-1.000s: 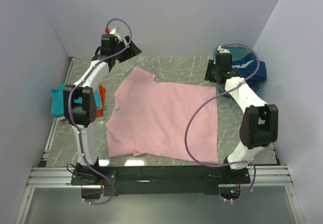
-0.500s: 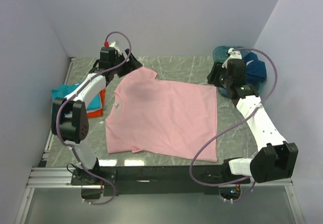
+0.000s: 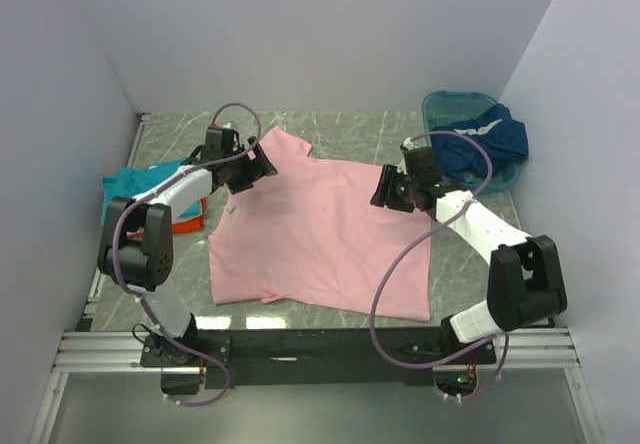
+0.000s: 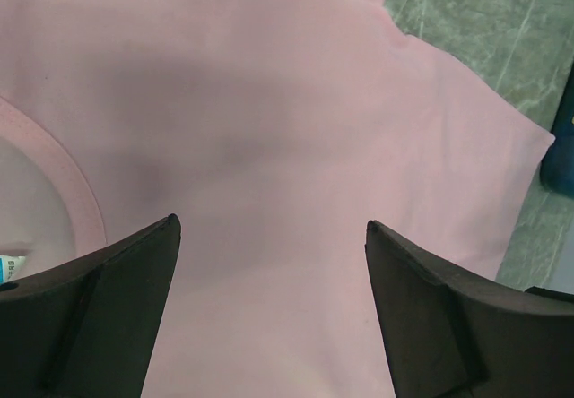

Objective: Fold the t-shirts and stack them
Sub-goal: Flatten the tshirt out

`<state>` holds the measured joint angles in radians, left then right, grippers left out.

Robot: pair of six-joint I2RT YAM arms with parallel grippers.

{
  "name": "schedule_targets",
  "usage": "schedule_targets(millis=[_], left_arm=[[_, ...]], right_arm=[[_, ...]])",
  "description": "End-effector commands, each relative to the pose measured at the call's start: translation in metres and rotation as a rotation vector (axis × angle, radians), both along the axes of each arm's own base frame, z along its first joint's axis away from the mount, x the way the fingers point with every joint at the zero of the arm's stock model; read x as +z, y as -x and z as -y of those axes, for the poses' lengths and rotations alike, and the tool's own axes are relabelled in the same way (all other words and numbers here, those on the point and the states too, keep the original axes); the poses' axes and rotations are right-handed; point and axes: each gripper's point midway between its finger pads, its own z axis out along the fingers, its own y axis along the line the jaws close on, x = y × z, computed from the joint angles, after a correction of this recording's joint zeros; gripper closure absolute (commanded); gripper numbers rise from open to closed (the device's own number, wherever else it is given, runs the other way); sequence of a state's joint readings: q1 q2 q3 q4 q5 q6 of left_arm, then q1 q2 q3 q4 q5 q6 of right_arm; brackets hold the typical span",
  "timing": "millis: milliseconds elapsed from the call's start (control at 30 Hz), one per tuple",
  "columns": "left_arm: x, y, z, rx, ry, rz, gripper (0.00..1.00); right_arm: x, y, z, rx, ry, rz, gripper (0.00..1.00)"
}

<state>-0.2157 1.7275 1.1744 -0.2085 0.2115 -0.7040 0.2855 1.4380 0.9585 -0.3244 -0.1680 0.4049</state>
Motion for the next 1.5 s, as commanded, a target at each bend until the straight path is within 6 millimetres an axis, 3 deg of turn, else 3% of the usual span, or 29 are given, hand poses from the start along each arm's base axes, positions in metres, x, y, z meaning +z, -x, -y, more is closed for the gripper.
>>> schedule_targets(millis=[0,200,500,767,1000,1133,1233,1400,1433,1467], left_arm=[[-0.014,0.001,-0.001,0.008,-0.012,-0.032,0.11],[-0.048,0.008,0.006,-0.017,0.0,-0.121,0.11],[-0.081,0.009,0.006,-0.036,-0.019,-0.186,0.11],[-0.107,-0.015,0.012,-0.085,-0.044,-0.219,0.11],[-0.112,-0.044,0.021,-0.109,-0.041,-0.214,0.11],[-0.103,-0.072,0.029,-0.128,-0.032,-0.175,0.12],[-0.085,-0.089,0.036,-0.154,-0.011,-0.109,0.12],[-0.017,-0.113,0.043,-0.158,0.01,0.054,0.12],[0.012,-0.116,0.041,-0.146,0.01,0.109,0.11],[0.028,-0.117,0.04,-0.139,0.01,0.14,0.11]], right_arm=[[-0.006,-0.009,-0.013,-0.007,-0.057,-0.012,0.42],[-0.042,-0.003,-0.015,-0.01,-0.042,-0.134,0.43],[-0.074,0.001,-0.015,-0.012,-0.019,-0.224,0.45],[-0.095,-0.008,-0.016,-0.017,0.016,-0.306,0.46],[-0.107,-0.021,-0.007,-0.039,0.08,-0.352,0.47],[-0.103,-0.036,0.001,-0.067,0.112,-0.348,0.47],[-0.098,-0.045,0.006,-0.073,0.115,-0.339,0.47],[-0.079,-0.061,0.0,-0.046,0.096,-0.291,0.47],[-0.074,-0.064,-0.004,-0.035,0.083,-0.284,0.47],[-0.07,-0.066,-0.006,-0.03,0.076,-0.278,0.47]])
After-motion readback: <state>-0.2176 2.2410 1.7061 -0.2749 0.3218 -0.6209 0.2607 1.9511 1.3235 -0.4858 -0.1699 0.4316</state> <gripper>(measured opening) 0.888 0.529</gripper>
